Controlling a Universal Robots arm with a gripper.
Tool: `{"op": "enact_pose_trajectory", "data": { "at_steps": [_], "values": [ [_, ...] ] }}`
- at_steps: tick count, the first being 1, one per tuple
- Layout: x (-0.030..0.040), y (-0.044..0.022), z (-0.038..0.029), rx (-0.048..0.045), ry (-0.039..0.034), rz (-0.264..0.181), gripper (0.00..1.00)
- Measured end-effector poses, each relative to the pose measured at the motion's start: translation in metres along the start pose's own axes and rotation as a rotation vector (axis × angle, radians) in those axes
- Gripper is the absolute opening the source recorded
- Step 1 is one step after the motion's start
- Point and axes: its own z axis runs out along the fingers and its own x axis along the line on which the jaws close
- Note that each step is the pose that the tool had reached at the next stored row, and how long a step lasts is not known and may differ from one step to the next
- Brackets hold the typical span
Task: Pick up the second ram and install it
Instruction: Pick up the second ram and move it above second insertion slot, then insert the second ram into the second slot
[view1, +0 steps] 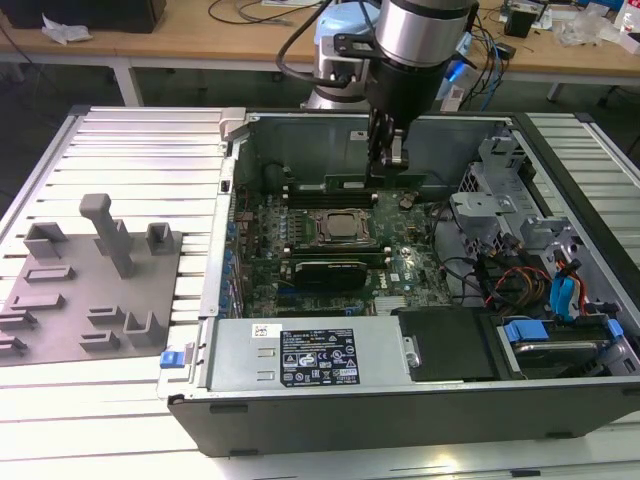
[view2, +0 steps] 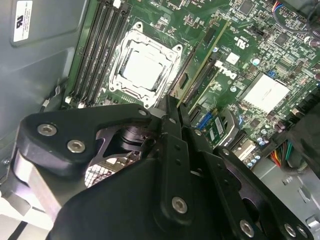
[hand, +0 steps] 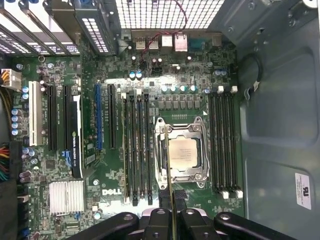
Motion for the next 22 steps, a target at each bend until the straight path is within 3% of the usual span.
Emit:
{"op": "enact_pose_trajectory", "data": {
  "at_steps": [6, 14, 22],
  "values": [
    [0.0062, -0.0004, 0.0036, -0.0001, -0.0001, 0.0, 0.14],
    [0.0075, -0.0001, 0.005, -0.0001, 0.0001, 0.0, 0.14],
    [0.0082, -0.0006, 0.0149, -0.0001, 0.0, 0.0, 0.14]
  ]
}}
